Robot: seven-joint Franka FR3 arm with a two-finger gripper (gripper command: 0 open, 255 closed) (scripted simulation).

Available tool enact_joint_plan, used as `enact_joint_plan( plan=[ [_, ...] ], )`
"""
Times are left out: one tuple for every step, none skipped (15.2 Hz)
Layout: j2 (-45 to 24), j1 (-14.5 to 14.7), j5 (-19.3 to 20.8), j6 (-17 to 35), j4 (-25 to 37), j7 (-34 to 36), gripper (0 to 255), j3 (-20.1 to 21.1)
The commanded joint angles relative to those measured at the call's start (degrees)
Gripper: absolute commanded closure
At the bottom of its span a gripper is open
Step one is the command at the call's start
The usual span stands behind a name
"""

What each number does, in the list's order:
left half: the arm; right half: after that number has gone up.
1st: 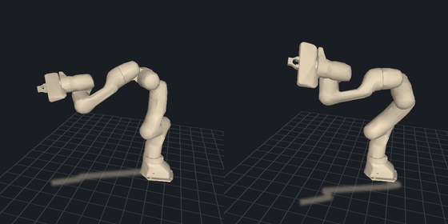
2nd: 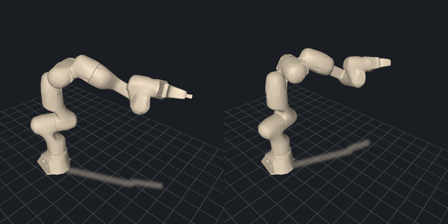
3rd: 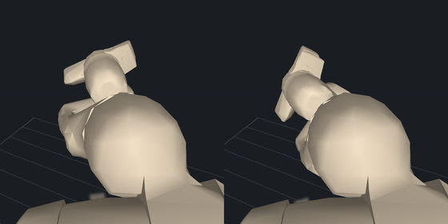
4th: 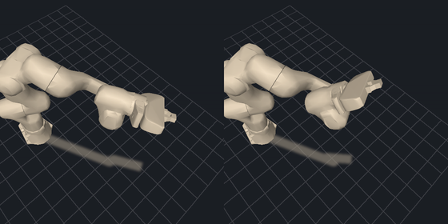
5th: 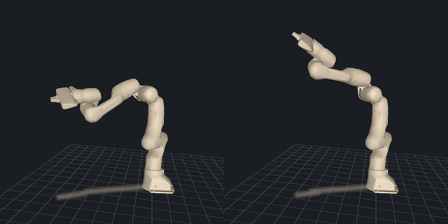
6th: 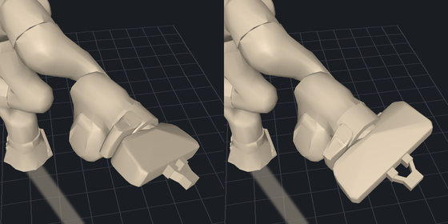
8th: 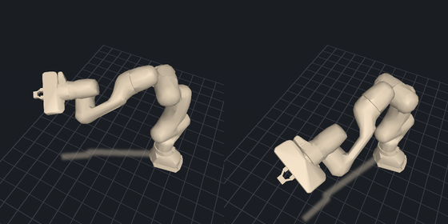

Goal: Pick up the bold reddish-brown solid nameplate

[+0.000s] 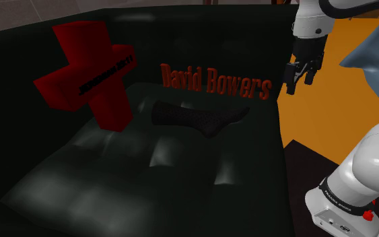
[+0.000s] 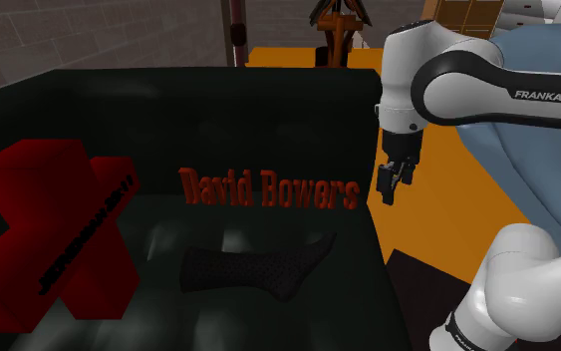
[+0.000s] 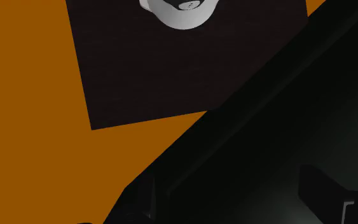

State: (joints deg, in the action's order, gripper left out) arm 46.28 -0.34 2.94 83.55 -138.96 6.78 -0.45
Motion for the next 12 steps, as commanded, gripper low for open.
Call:
enact_joint_plan(
  plan=[
    [0.0,0.0,0.0,0.0,0.0,0.0,0,0.0],
    [-1.6,0.3,-0.7,1.2,0.9,0.7,0,0.6],
    [-3.3,0.5,-1.3,2.4,1.9,1.5,0,1.1],
    [-5.0,0.7,-1.9,3.6,2.9,2.2,0,1.6],
    [-6.6,1.0,-2.4,4.7,4.0,2.9,0,2.2],
    [-8.3,1.2,-2.9,5.8,5.1,3.6,0,2.7],
    [-10.0,1.4,-3.3,6.8,6.3,4.2,0,3.2],
    [-11.7,1.5,-3.7,7.8,7.6,4.9,0,3.7],
    [-13.4,1.7,-4.1,8.7,8.9,5.5,0,4.2],
    [-15.1,1.8,-4.4,9.5,10.3,6.2,0,4.7],
    [-16.8,2.0,-4.7,10.4,11.7,6.8,0,5.2],
    [-18.5,2.1,-4.9,11.1,13.2,7.5,0,5.7]
  ],
)
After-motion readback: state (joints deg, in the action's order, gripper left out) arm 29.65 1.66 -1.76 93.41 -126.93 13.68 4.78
